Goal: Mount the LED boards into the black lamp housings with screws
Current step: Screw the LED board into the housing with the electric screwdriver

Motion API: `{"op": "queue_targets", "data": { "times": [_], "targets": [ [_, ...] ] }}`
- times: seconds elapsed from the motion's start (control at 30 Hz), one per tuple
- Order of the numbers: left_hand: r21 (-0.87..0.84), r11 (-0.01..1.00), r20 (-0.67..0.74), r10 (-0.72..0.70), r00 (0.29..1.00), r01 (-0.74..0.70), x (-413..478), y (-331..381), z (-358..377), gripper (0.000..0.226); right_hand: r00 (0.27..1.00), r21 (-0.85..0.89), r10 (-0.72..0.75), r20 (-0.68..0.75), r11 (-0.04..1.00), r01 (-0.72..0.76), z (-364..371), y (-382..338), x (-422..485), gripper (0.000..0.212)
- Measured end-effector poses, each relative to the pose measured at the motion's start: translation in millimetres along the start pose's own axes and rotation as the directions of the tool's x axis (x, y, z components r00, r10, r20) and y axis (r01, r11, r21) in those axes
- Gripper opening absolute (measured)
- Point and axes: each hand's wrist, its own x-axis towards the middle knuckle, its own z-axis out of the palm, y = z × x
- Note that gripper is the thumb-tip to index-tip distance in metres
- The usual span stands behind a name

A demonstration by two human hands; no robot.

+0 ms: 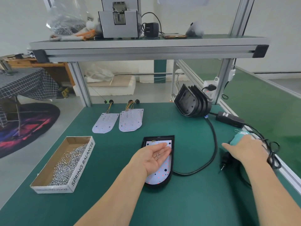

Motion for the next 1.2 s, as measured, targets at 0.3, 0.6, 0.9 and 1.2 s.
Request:
{"op": "queue_targets", "data": {
  "times": [0.3, 0.6, 0.9, 1.2],
  "targets": [
    [-0.025, 0.999, -0.035, 0.026, 0.999, -0.027, 0.8, -1.9, -0.5, 0.010, 0.996, -0.011, -0.029, 0.082, 0.999, 0.030, 15.8, -8.4, 1.1, 0.095],
    [0.014, 1.000, 0.007, 0.023, 1.000, -0.024, 2.7, -1.1, -7.5, 0.020, 0.931, 0.963, -0.247, 0.270, 0.067, -0.261, 12.7, -16.4, -56.2, 0.032],
    [0.079, 0.997, 0.023, 0.012, 1.000, -0.014, 2.7, -0.2, -11.2, 0.020, 0.813, 0.629, -0.556, 0.171, -0.573, -0.524, -14.9, -105.9, -85.2, 0.014],
    [0.123, 0.992, 0.038, 0.001, 0.999, -0.006, 1.6, 1.2, -11.9, 0.019, 0.992, 0.933, 0.032, -0.125, -0.336, 0.129, -5.3, -168.0, -99.3, 0.022]
  ]
}}
